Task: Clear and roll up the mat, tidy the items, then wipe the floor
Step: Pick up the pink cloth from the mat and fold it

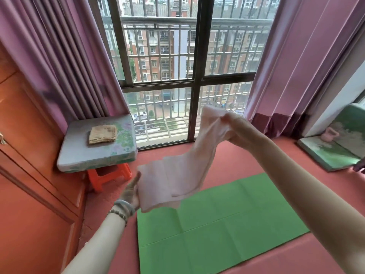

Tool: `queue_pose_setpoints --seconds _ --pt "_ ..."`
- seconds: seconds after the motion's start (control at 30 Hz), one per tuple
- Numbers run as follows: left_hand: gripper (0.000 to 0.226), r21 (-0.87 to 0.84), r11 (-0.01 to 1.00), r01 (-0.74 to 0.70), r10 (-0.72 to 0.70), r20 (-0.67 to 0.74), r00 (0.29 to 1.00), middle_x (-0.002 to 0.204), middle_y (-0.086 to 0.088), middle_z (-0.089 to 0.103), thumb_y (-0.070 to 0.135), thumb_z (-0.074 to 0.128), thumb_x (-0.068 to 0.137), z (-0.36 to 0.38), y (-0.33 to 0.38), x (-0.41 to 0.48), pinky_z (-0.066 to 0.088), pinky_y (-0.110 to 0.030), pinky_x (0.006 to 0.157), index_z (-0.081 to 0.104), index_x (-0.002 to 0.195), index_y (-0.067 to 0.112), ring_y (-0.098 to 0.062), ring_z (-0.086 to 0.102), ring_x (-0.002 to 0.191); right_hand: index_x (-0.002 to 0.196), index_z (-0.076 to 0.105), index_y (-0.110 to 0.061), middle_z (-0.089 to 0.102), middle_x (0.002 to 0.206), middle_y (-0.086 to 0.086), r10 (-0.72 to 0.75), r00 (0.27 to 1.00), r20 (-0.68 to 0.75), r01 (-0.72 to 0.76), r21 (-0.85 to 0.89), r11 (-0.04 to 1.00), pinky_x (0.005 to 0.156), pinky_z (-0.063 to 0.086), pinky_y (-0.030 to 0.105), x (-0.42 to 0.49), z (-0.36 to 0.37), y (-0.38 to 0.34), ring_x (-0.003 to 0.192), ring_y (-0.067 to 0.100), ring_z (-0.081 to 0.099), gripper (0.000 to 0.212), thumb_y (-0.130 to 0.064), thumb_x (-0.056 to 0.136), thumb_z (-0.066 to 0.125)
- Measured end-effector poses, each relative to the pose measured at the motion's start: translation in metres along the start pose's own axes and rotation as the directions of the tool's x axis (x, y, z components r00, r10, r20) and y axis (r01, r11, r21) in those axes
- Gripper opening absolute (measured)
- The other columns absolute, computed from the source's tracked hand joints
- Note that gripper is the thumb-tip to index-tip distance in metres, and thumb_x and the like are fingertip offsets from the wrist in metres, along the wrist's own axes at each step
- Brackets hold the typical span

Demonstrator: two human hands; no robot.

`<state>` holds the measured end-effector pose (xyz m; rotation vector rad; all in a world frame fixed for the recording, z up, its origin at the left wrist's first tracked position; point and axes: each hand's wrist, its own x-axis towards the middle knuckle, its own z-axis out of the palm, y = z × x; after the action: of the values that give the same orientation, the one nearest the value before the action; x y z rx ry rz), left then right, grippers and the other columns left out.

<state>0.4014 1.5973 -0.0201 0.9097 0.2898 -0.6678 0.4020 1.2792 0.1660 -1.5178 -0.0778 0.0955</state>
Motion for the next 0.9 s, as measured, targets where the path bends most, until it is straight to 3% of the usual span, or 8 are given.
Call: queue_pose_setpoints --seconds 0.07,0.2,0.33,0.4,0.6,0.7,0.8,0.9 --pt "0.079 0.099 0.995 0.007 0.002 -0.088 0.996 0.097 -0.014 0.069 0.014 0.082 0.058 0.016 0.011 -0.006 0.054 -0.049 0.082 0.049 0.128 -0.001 -0.028 0.067 0.086 0.092 0.055 -0.002 0.055 0.08 0.019 0.049 0.998 -0.028 -0.049 0.015 0.999 0.059 0.052 0.036 -0.001 -0.013 0.019 0.073 0.032 0.059 0.026 -0.007 0.097 0.03" --pt "0.051 0.229 0.973 0.029 -0.004 -0.11 0.994 0.09 -0.014 0.069 0.006 0.066 0.074 0.043 0.042 -0.011 0.058 -0.033 0.058 0.052 0.122 -0.004 -0.023 0.07 0.073 0.097 0.056 -0.002 0.058 0.075 0.011 0.185 0.967 -0.176 -0.178 0.054 0.983 0.052 0.049 0.028 0.0 -0.039 0.06 0.064 0.023 0.06 0.025 -0.009 0.095 0.033" --pt "0.038 0.313 0.95 -0.008 0.022 -0.043 0.999 0.085 -0.01 0.069 0.011 0.066 0.075 0.073 0.065 -0.017 0.057 -0.031 0.059 0.059 0.11 0.0 -0.02 0.068 0.072 0.116 0.054 0.001 0.054 0.077 0.009 0.363 0.887 -0.287 -0.356 0.077 0.931 0.042 0.045 0.023 -0.003 -0.056 0.109 0.052 0.016 0.055 0.029 -0.011 0.093 0.039" --pt "0.037 0.327 0.945 -0.02 0.025 -0.014 1.0 0.086 -0.01 0.069 0.013 0.065 0.075 0.085 0.072 -0.017 0.057 -0.033 0.063 0.06 0.11 0.001 -0.02 0.067 0.074 0.108 0.053 0.0 0.053 0.076 0.009 0.428 0.855 -0.293 -0.421 0.09 0.903 0.039 0.045 0.023 -0.009 -0.056 0.131 0.047 0.015 0.054 0.021 -0.007 0.094 0.038" --pt "0.035 0.31 0.947 -0.084 0.069 0.06 0.996 0.084 -0.008 0.068 0.016 0.063 0.075 0.125 0.08 -0.021 0.055 -0.029 0.073 0.06 0.106 0.003 -0.017 0.065 0.076 0.097 0.051 -0.003 0.053 0.081 0.012 0.547 0.768 -0.333 -0.564 0.055 0.824 0.037 0.046 0.022 -0.024 -0.037 0.173 0.061 0.023 0.052 0.011 0.0 0.093 0.042" --pt "0.034 0.327 0.941 -0.092 0.09 0.022 0.996 0.094 -0.011 0.064 0.016 0.057 0.087 0.136 0.079 -0.017 0.056 -0.031 0.073 0.053 0.118 0.003 -0.021 0.062 0.085 0.093 0.049 -0.003 0.048 0.079 0.01 0.504 0.793 -0.343 -0.543 -0.019 0.84 0.038 0.044 0.024 -0.026 -0.026 0.175 0.061 0.021 0.049 0.007 0.001 0.089 0.044" --pt "0.021 0.365 0.929 -0.066 0.095 -0.063 0.994 0.086 -0.009 0.065 0.016 0.055 0.091 0.144 0.075 -0.016 0.058 -0.03 0.059 0.055 0.107 0.004 -0.019 0.065 0.073 0.086 0.047 -0.007 0.043 0.075 0.007 0.43 0.848 -0.309 -0.458 -0.019 0.889 0.036 0.037 0.019 -0.025 -0.014 0.16 0.059 0.018 0.043 0.006 -0.003 0.089 0.044" --pt "0.011 0.435 0.9 -0.012 0.093 -0.164 0.982 0.087 -0.011 0.061 0.014 0.055 0.091 0.152 0.066 -0.014 0.054 -0.036 0.062 0.054 0.096 0.004 -0.022 0.06 0.077 0.087 0.05 -0.01 0.046 0.075 0.005 0.324 0.925 -0.2 -0.328 0.012 0.945 0.046 0.038 0.022 -0.022 0.004 0.136 0.061 0.016 0.046 0.01 -0.003 0.089 0.043"
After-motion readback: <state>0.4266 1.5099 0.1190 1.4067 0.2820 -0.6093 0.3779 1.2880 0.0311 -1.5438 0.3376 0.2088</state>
